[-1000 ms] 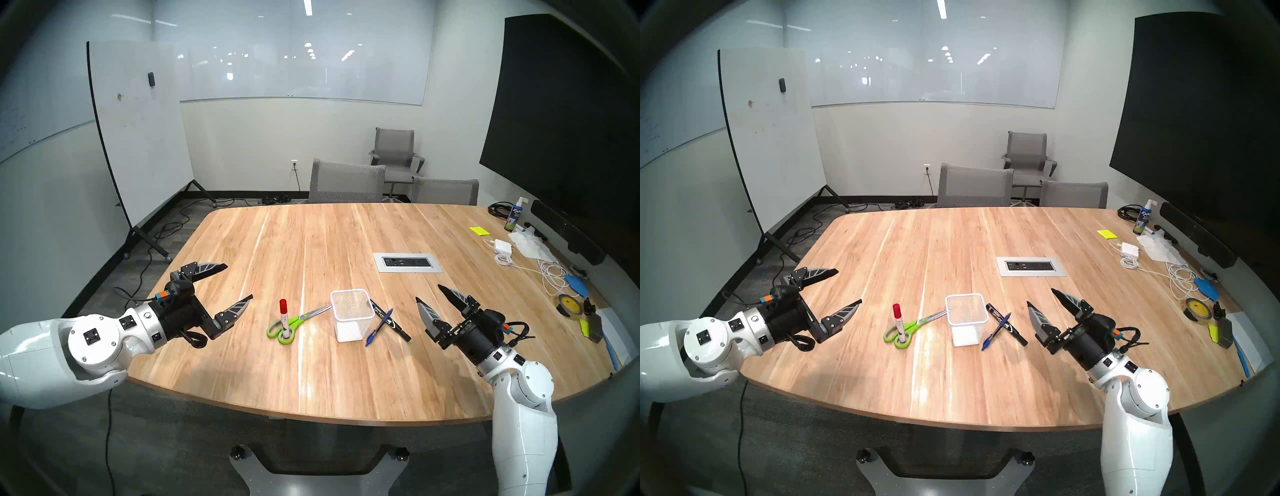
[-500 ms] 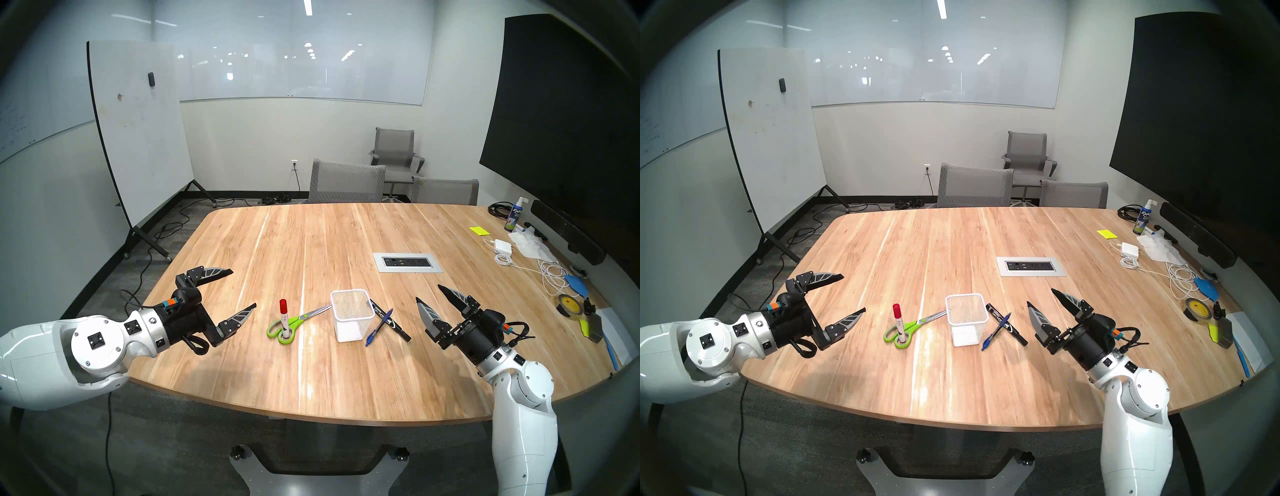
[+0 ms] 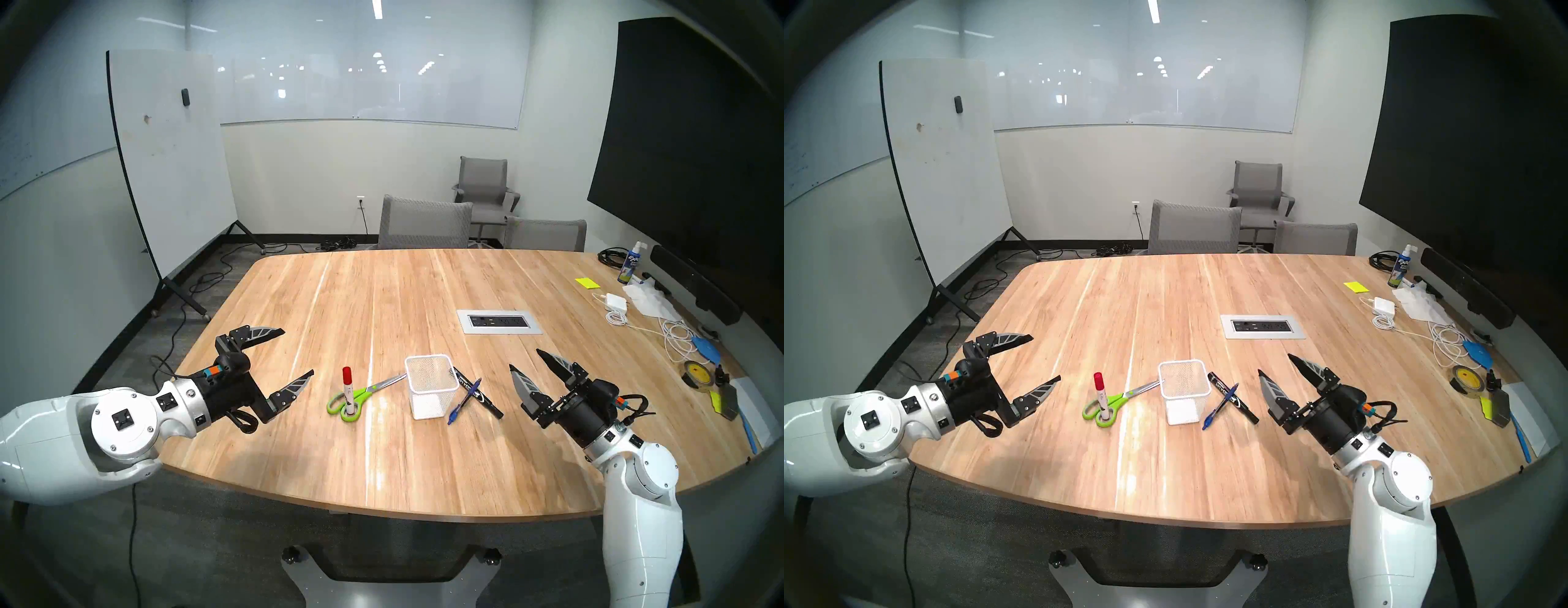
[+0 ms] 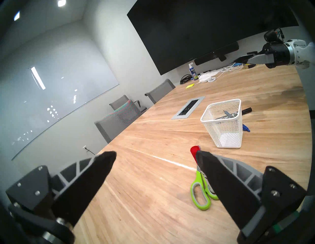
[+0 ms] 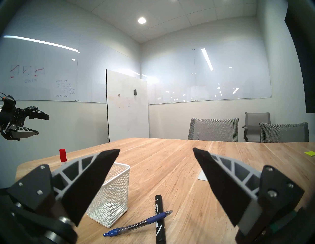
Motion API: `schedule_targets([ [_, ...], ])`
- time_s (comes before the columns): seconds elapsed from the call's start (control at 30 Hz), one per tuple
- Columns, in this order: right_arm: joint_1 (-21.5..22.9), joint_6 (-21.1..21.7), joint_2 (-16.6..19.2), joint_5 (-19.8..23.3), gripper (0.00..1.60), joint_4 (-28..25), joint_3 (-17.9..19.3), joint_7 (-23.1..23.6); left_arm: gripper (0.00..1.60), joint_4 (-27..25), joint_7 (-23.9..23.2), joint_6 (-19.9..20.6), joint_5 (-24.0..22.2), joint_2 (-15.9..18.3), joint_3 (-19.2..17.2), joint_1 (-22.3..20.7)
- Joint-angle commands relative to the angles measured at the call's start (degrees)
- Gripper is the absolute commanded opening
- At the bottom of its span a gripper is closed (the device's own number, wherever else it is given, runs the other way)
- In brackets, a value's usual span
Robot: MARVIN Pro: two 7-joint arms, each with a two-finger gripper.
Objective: Place the pen, the marker, and the scissors into the pen holder
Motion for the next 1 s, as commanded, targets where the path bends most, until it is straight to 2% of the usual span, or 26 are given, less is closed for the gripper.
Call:
schedule_targets([
  [0.0,0.5,0.0,0.0,0.2,1.6,-1.0,-0.1,0.0,1.6,-0.5,0.1,-0.5,-0.4,0.1,-0.6,-0.4],
  [0.07,0.5,0.0,0.0,0.2,1.6,-1.0,-0.1,0.0,1.6,-0.5,-0.8,0.4,0.0,0.0,-0.4,-0.8],
  [0.2,0.5,0.0,-0.1,0.2,1.6,-1.0,0.0,0.0,1.6,0.5,-3.1,-0.5,0.0,-0.4,-0.1,-1.1],
  [0.23,0.5,0.0,-0.1,0.2,1.6,-1.0,0.0,0.0,1.6,1.0,-5.2,-2.3,-0.8,0.2,0.1,-0.9],
  [0.57,0.6,0.1,-0.1,0.1,1.6,-1.0,0.0,0.1,1.6,3.9,-13.6,-5.3,-0.8,-0.5,1.3,-1.1],
  [0.67,0.6,0.1,-0.1,0.1,1.6,-1.0,0.0,0.1,1.6,3.9,-14.7,-5.0,-1.3,-1.5,1.6,-1.2],
  [0.9,0.6,0.1,-0.2,0.1,1.6,-1.0,0.1,0.1,1.6,5.3,-17.2,-2.9,-3.1,-6.8,3.1,-2.3],
  [0.97,0.6,0.1,-0.2,0.1,1.6,-1.0,0.1,0.1,1.6,5.7,-17.5,-2.6,-3.0,-7.5,3.3,-2.6],
])
